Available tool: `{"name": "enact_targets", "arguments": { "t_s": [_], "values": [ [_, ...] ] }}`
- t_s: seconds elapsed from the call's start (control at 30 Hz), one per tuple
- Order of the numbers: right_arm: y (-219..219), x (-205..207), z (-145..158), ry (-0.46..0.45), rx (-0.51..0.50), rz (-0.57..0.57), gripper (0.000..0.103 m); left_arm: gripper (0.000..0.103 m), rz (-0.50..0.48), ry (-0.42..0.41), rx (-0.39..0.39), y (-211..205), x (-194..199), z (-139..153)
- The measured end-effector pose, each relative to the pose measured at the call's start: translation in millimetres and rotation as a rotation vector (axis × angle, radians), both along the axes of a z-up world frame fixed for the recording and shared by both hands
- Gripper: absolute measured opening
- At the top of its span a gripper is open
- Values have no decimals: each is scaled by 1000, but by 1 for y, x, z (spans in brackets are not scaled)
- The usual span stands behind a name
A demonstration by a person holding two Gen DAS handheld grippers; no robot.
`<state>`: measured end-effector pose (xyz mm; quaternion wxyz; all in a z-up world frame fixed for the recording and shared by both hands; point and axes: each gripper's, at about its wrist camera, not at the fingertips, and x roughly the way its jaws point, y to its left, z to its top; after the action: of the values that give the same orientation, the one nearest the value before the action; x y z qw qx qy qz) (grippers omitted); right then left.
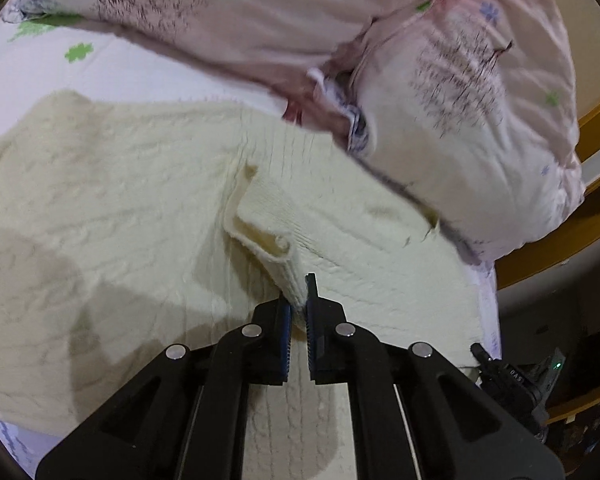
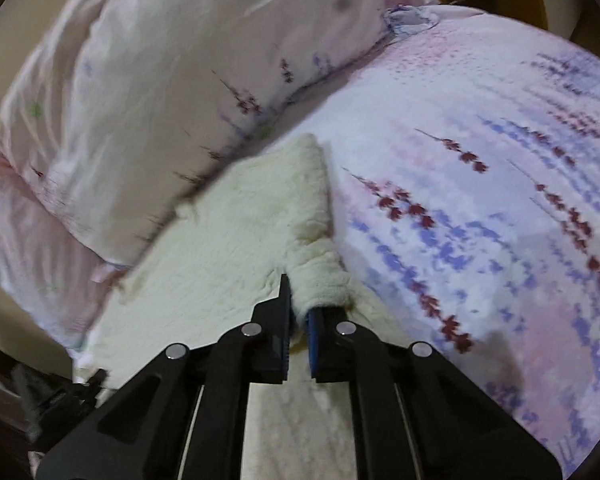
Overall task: Fold small clothes
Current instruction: 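Grasp the other sleeve cuff with the left gripper and fold it across the body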
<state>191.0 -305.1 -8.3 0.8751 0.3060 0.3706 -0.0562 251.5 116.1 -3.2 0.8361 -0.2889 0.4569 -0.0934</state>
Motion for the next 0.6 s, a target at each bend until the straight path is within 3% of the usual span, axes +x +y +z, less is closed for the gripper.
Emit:
{"name": "enact_targets", "arguments": {
  "t_s": [0.07, 0.17, 0.23, 0.3, 0.43, 0.6],
  "values": [
    [6, -1, 3, 27, -52, 22, 14, 6, -4, 3, 17, -2, -1, -3],
    [16, -10, 17, 38, -115, 53, 35, 12, 0, 2, 2, 3, -7, 1],
    [31, -19, 33, 14, -174, 98, 36, 30, 4, -13, 1, 9, -15, 7],
    [51, -23, 47, -20, -219, 163, 36, 58, 16, -56, 8, 18, -31, 18],
    [111, -9, 57, -37, -309, 365, 36, 65, 51, -120, 26, 47, -72, 37],
    [190, 19, 45, -14, -441, 549, 36, 66, 190, -113, 41, 104, -130, 39]
  ]
}}
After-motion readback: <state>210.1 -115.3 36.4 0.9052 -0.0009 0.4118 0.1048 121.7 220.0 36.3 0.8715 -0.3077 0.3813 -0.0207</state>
